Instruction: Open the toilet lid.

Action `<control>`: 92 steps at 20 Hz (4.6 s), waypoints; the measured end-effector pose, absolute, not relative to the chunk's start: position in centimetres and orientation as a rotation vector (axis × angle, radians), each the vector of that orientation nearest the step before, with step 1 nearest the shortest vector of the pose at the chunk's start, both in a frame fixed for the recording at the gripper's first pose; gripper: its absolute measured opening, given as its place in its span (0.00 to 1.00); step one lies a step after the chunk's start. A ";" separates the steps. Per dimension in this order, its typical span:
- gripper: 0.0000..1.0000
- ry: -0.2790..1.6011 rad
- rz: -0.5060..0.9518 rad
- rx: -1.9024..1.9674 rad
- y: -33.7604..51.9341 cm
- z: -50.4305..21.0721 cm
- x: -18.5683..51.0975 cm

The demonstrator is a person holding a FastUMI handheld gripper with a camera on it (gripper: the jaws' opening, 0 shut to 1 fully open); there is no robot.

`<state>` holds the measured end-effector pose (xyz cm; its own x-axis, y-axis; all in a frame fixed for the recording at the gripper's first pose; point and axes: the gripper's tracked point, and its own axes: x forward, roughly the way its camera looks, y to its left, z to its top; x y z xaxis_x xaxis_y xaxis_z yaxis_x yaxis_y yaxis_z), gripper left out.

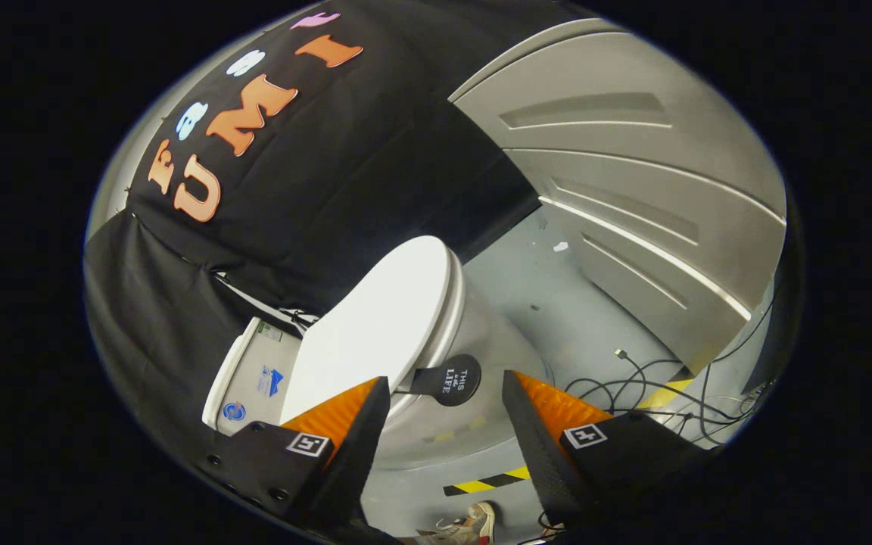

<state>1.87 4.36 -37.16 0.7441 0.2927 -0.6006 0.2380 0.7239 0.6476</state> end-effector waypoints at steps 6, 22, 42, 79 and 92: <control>0.64 0.776 0.025 0.862 6.2 -38.3 4.9; 0.08 0.703 0.019 1.024 5.3 -37.0 6.1; 0.08 0.329 0.074 0.326 16.5 -10.4 13.6; 0.08 0.232 0.470 -0.170 59.1 3.1 12.4; 0.08 0.252 0.517 -0.252 65.8 1.4 11.5</control>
